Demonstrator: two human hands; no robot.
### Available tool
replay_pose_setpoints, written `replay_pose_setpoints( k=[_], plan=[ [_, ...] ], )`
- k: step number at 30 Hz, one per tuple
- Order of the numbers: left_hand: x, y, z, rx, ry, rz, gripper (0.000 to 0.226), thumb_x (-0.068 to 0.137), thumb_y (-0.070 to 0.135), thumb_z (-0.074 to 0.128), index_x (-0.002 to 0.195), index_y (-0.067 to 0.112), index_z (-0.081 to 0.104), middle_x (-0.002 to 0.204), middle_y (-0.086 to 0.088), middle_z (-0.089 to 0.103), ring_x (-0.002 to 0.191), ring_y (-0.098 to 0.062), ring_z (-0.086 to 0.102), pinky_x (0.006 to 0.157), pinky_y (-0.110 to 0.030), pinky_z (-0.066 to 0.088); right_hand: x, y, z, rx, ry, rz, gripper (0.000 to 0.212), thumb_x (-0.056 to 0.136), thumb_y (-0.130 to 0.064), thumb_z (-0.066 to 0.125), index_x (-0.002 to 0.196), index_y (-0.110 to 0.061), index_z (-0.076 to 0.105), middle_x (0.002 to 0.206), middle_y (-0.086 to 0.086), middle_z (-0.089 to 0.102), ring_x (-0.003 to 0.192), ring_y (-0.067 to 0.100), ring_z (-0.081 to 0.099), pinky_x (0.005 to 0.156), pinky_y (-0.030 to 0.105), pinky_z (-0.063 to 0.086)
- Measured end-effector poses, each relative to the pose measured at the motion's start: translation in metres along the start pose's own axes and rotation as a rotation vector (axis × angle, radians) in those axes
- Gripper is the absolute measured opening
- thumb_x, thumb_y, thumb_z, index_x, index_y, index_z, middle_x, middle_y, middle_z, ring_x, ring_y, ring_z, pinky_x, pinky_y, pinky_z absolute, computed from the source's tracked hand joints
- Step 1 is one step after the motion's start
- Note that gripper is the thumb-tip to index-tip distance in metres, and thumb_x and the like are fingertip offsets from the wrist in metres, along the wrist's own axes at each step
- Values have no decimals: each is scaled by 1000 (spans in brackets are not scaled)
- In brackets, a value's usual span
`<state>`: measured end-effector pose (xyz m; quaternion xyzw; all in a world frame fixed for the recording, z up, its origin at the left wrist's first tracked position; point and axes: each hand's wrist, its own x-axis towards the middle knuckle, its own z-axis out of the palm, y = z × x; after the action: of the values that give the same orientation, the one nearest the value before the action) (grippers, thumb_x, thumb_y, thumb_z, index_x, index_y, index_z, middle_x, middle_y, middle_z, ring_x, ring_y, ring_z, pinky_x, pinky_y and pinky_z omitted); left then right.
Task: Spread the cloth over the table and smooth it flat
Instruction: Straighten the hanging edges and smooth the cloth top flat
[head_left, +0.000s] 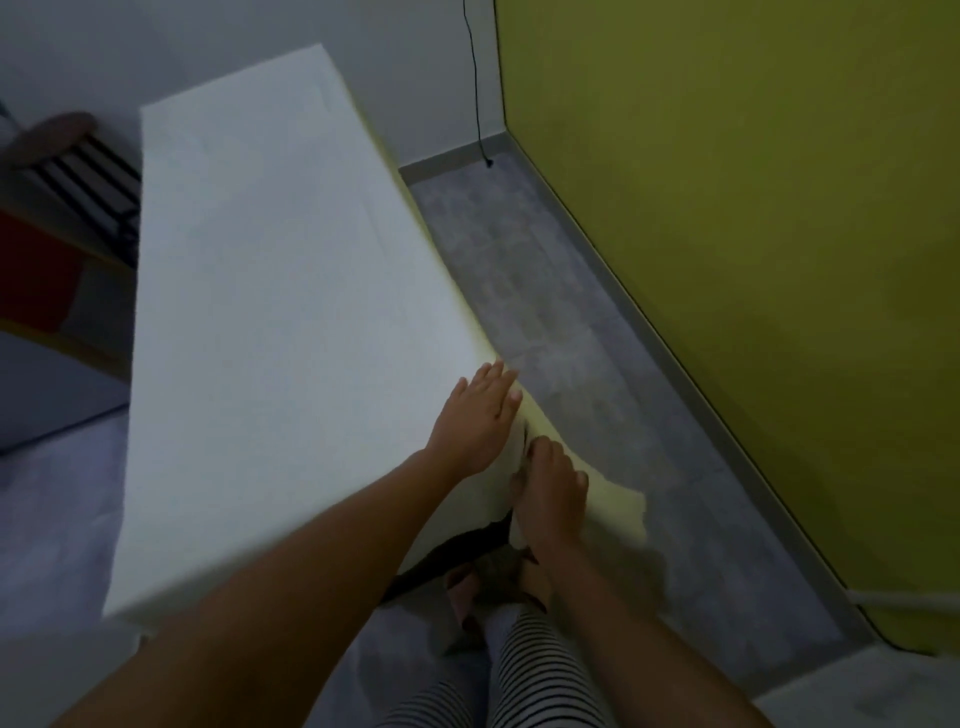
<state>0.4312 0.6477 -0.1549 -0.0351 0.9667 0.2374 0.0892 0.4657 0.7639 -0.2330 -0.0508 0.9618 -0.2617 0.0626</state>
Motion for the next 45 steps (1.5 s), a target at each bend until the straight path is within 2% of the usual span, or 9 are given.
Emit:
replay_pose_setpoints(
  k=[3,6,11,15,19,25,30,37,45],
  plan=[
    [-1,-3,-3,10,-16,3,52,103,42,16,151,22,24,160,1,15,148,-14,7,120,-36,4,7,1,3,111,21,75,8,93,-29,55,93,-21,53,96,-1,60,91,21,59,84,36,38],
    [5,-3,0,46,-9,10,51,103,41,16,149,22,28,160,0,17,148,-16,9,119,-35,4,18,19,-10,156,23,102,21,92,-21,56,76,-21,44,76,-2,54,75,23,57,73,33,36],
    [5,-7,14,115,70,50,49,103,40,17,144,23,37,159,-1,22,148,-18,10,119,-37,3,36,57,-39,102,-118,-67,17,92,-19,56,77,-17,49,73,0,52,67,19,50,52,29,31],
    [5,-11,17,117,95,66,49,103,42,17,141,23,41,158,-1,24,148,-17,12,118,-35,2,57,64,-53,3,-42,-168,12,90,-11,53,80,-7,59,82,8,55,75,26,53,56,31,31],
    [4,-13,19,109,129,70,52,102,44,14,139,22,44,157,-2,27,148,-16,14,118,-36,4,49,48,-37,74,-26,-35,14,89,-5,48,91,-5,62,96,14,60,85,30,56,64,32,37],
    [4,-14,20,117,134,71,52,102,44,13,140,23,43,157,-1,28,148,-17,15,118,-35,3,20,34,-12,446,-11,137,10,88,-6,51,97,-11,53,92,-1,50,87,20,52,60,24,35],
    [5,-16,21,119,131,70,50,103,43,15,141,24,42,157,0,27,148,-16,13,117,-34,2,28,49,-16,244,-30,17,13,88,-19,63,85,-16,51,87,-1,54,82,16,49,66,28,37],
    [5,-13,20,139,127,63,51,102,42,15,140,23,44,156,0,28,148,-16,15,119,-37,4,38,64,-38,-28,45,-177,9,84,0,60,78,-5,57,66,14,60,57,30,55,52,27,25],
    [3,-12,17,139,104,59,50,103,41,15,141,23,42,157,0,26,148,-17,13,120,-38,4,25,74,-46,-55,53,-169,4,87,-9,64,84,-6,66,83,11,56,67,27,55,56,27,31]
  ],
)
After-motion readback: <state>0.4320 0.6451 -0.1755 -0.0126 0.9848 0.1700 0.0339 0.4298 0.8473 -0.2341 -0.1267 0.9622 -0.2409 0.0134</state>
